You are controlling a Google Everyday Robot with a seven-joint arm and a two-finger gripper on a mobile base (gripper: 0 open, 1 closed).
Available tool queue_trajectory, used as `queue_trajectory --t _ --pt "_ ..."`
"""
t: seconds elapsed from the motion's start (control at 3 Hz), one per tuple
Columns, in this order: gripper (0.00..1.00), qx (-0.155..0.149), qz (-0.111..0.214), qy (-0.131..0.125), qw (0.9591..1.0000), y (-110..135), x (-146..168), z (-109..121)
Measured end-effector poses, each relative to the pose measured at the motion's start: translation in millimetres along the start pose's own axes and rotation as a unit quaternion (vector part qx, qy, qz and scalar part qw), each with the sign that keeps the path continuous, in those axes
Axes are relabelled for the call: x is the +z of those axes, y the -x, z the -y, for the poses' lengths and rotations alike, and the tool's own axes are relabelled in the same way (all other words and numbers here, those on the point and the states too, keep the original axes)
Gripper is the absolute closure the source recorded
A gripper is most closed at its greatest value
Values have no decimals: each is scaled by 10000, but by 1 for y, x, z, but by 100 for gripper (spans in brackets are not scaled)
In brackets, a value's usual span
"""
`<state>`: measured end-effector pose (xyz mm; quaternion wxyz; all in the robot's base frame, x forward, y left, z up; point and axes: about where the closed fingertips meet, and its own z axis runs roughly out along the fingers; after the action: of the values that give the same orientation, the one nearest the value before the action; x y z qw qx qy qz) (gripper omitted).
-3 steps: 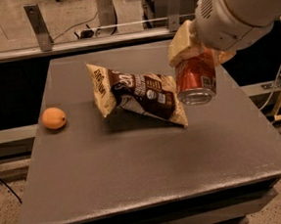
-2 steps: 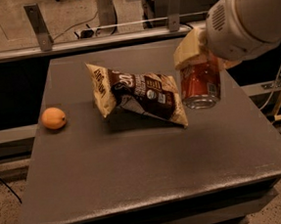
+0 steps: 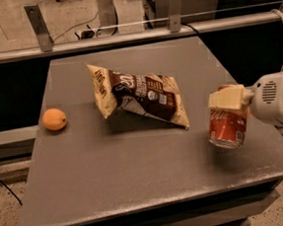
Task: Place coke can upright
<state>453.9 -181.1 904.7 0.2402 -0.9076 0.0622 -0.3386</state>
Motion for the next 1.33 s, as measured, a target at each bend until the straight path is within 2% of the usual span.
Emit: queue_trajectory --t 0.33,0.67,1.0,1.33 --pt "100 128 -748 -184 9969 -23 -18 -11" --pt "100 120 -822 -316 9960 -27 -8 -12" --pt "100 263 -1196 -1015 9873 -57 -8 -5" --pt "100 334 -1667 -1994 9651 -83 -33 -7"
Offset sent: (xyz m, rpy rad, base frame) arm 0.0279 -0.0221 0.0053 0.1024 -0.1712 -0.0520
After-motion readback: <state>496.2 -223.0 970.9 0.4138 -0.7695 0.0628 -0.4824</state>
